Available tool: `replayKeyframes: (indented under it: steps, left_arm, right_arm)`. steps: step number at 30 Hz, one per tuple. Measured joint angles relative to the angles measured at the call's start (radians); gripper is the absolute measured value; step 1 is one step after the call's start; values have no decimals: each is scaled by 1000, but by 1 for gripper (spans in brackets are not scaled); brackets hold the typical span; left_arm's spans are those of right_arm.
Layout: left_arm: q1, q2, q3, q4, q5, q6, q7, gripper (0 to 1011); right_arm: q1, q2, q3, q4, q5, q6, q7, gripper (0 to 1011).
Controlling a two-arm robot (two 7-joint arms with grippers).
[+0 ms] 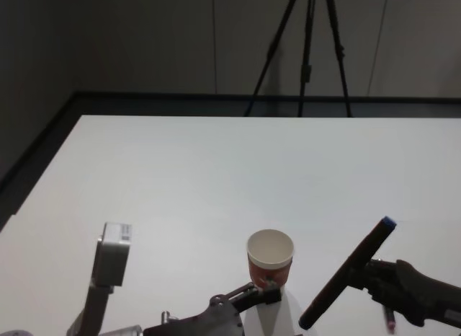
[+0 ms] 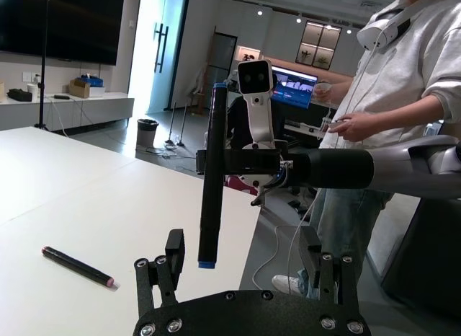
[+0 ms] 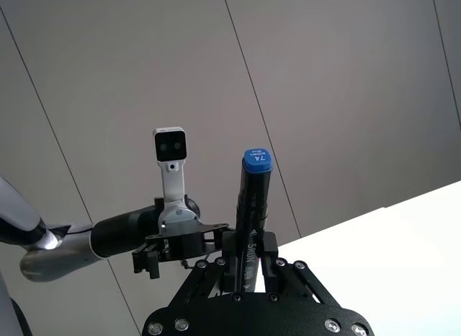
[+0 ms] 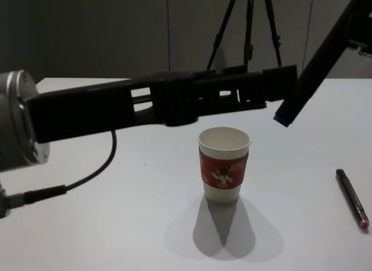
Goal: Place the pen into the pen holder.
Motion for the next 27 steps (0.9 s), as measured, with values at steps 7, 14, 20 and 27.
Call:
replayKeyframes:
  steps: [7, 14, 20, 27]
  left_arm:
    - [0, 0, 0, 0, 0, 0, 0, 1002]
    - [0, 0, 0, 0, 0, 0, 0, 1001]
    - [0, 0, 0, 0, 0, 0, 0, 1001]
    - [0, 0, 0, 0, 0, 0, 0, 1001]
  right_arm:
    - [-11, 10, 25, 6, -13, -14, -26, 209]
    - [-20, 13, 43, 6, -35, -24, -63, 209]
    - [-26, 12, 58, 3, -71, -35, -132, 209]
    - [-30, 5, 72, -12, -131, -45, -234, 209]
